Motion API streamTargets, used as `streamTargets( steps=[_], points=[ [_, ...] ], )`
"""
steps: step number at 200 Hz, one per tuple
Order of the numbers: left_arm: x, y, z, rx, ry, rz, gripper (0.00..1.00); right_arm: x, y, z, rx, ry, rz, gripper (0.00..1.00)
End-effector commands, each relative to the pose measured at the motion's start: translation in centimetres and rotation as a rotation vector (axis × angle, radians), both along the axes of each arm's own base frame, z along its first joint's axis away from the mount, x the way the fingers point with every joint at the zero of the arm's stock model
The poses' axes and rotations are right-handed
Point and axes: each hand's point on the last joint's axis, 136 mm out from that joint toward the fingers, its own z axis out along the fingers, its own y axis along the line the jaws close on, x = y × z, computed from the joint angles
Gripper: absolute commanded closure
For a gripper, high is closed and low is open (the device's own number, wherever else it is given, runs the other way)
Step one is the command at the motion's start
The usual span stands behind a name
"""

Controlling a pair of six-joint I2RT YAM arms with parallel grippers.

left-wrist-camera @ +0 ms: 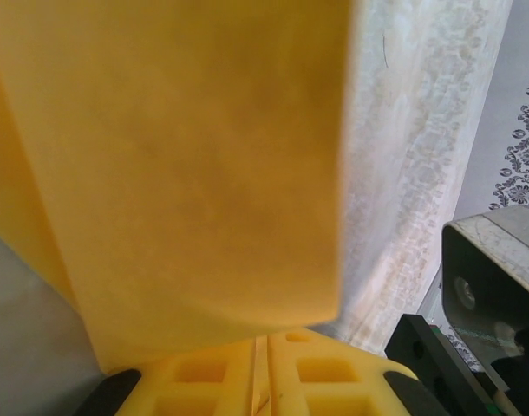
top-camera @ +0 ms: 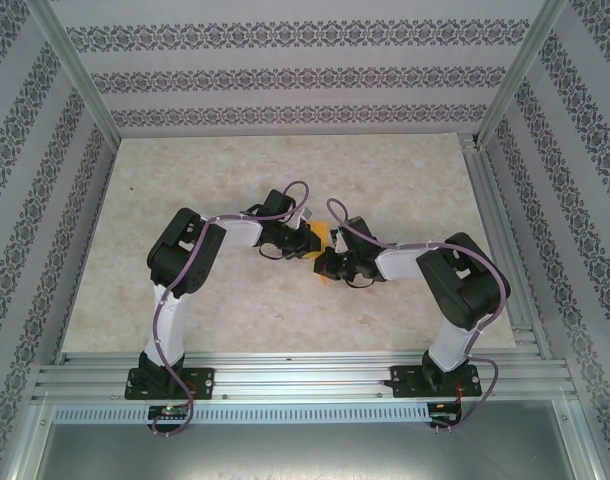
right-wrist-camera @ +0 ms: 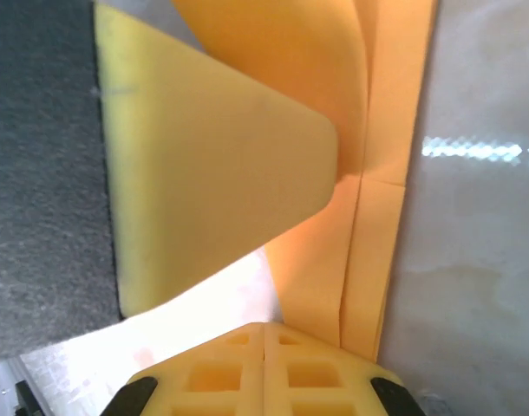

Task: Fold a paper plane with a square sheet of paper (pick it up from the middle)
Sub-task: Fold the wing for the fifth time at the center of the table.

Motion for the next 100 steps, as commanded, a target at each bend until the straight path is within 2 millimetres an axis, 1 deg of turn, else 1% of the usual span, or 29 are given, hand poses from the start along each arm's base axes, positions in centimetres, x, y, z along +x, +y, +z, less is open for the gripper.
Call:
streamTargets(
  steps=[1, 24, 49, 74, 87, 100],
  points=[
    [1.4, 1.2, -1.7, 0.06, -0.013, 0.037, 0.86, -4.6, -3.1, -4.5, -0.101, 0.18, 0.011, 1.0],
    [2.3, 1.0, -1.4, 0.055, -0.024, 0.042, 0.85, -5.7, -3.0, -5.6, -0.065, 0.219, 0.027, 1.0],
    [3.9, 1.1, -1.0, 0.07, -0.047, 0.059, 0.85, -6.6, -3.4, -6.3, -0.067, 0.245, 0.033, 1.0],
    [5.3, 1.7, -1.2, 0.08, -0.05, 0.091, 0.85, -6.9, -3.7, -6.5, -0.07, 0.258, 0.032, 1.0],
    [6.1, 2.5, -1.6, 0.11, -0.055, 0.122, 0.85, -6.9, -3.8, -6.5, -0.073, 0.258, 0.03, 1.0],
    [6.6, 2.9, -1.8, 0.118, -0.052, 0.135, 0.85, -7.0, -3.9, -6.5, -0.076, 0.262, 0.031, 1.0]
  ],
)
